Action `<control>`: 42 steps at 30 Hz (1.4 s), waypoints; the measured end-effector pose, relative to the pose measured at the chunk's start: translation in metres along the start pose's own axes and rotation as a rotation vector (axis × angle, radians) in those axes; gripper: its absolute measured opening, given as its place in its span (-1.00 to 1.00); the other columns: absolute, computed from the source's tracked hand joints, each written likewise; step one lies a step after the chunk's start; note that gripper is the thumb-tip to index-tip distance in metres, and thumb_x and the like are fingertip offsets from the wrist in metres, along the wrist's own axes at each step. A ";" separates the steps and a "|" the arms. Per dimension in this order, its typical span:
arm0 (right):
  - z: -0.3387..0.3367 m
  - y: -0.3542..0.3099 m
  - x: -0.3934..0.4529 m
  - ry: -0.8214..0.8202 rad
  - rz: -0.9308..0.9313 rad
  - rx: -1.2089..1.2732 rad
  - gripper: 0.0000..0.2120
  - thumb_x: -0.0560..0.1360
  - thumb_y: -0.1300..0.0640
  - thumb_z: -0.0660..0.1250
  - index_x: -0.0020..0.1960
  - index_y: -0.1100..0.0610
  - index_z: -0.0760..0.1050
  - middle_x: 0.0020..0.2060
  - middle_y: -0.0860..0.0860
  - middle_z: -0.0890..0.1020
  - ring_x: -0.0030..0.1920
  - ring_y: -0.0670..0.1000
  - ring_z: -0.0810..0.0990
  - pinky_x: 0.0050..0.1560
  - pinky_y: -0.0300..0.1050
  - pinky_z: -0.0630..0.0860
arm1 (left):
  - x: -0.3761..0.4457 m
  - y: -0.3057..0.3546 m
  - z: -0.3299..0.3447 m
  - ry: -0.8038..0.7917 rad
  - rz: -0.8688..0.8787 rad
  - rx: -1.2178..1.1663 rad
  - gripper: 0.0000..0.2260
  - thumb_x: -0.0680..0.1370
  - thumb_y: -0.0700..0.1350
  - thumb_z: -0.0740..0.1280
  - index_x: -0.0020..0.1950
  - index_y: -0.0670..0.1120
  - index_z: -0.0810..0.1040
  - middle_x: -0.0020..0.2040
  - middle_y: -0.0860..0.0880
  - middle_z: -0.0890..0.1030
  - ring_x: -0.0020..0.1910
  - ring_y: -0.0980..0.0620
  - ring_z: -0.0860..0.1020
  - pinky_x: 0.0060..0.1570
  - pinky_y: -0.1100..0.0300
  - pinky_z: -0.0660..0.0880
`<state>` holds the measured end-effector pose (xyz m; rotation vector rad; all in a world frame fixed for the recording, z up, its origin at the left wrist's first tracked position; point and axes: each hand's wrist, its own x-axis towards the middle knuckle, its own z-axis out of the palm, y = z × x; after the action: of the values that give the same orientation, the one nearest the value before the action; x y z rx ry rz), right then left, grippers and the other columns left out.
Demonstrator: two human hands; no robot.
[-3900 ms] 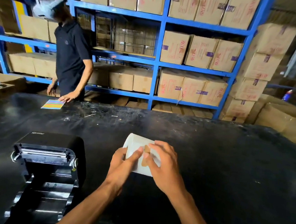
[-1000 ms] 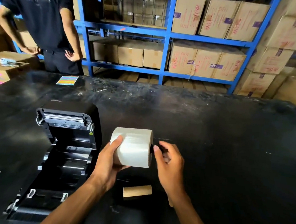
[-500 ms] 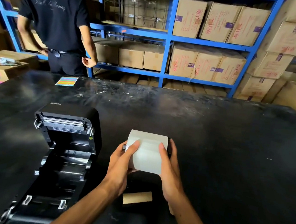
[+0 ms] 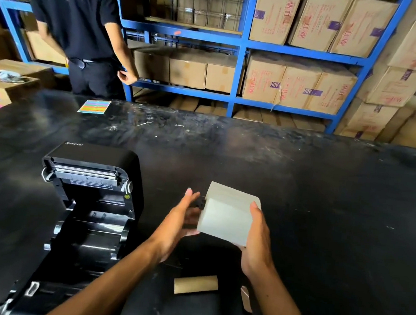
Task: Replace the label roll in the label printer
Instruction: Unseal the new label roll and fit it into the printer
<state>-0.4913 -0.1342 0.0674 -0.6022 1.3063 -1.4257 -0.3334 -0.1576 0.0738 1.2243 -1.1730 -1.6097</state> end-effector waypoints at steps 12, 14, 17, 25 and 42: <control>-0.024 0.012 0.002 0.042 0.060 0.026 -0.70 0.54 -0.12 0.18 0.14 -0.03 0.56 0.05 0.06 0.69 0.06 0.10 0.66 0.18 0.19 0.54 | 0.043 -0.103 -0.037 -0.184 -0.012 1.471 -0.64 0.46 -0.02 0.40 0.19 -0.15 0.48 0.24 -0.15 0.46 0.27 -0.14 0.42 0.20 0.07 0.39; -0.024 0.011 0.000 0.036 0.054 0.037 -0.71 0.54 -0.10 0.18 0.11 -0.01 0.57 0.05 0.07 0.69 0.07 0.11 0.65 0.20 0.21 0.53 | 0.047 -0.106 -0.039 -0.139 -0.042 1.377 -0.75 0.46 -0.11 0.37 0.09 -0.17 0.52 0.15 -0.17 0.55 0.17 -0.16 0.51 0.07 0.08 0.44; -0.024 0.009 -0.003 0.018 0.036 0.038 -0.73 0.54 -0.08 0.18 0.10 -0.02 0.57 0.05 0.06 0.69 0.08 0.11 0.65 0.21 0.21 0.52 | 0.046 -0.102 -0.043 0.121 -0.083 0.926 -0.96 0.45 -0.22 0.40 -0.15 -0.19 0.60 -0.26 -0.08 0.65 -0.29 -0.02 0.61 -0.27 0.19 0.51; -0.013 0.011 -0.009 0.003 0.017 0.043 -0.73 0.54 -0.08 0.20 0.17 -0.05 0.54 0.09 0.07 0.67 0.10 0.11 0.64 0.20 0.21 0.54 | 0.009 -0.039 -0.006 0.323 0.121 -0.124 -0.87 0.54 -0.34 0.31 -0.07 -0.23 0.66 -0.19 -0.10 0.72 -0.20 -0.02 0.67 -0.04 0.15 0.65; 0.017 0.024 -0.042 -0.146 -0.116 -0.114 -0.52 0.41 -0.24 0.19 0.32 -0.22 0.39 0.20 -0.21 0.56 0.21 -0.13 0.51 0.31 -0.03 0.40 | -0.057 -0.024 -0.032 0.325 0.334 0.030 -0.77 0.54 -0.26 0.34 0.18 -0.13 0.64 0.18 -0.02 0.67 0.22 0.08 0.59 0.33 0.11 0.46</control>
<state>-0.4544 -0.0989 0.0615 -0.8545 1.2598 -1.3796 -0.2906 -0.1037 0.0612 1.1826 -1.1237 -1.1045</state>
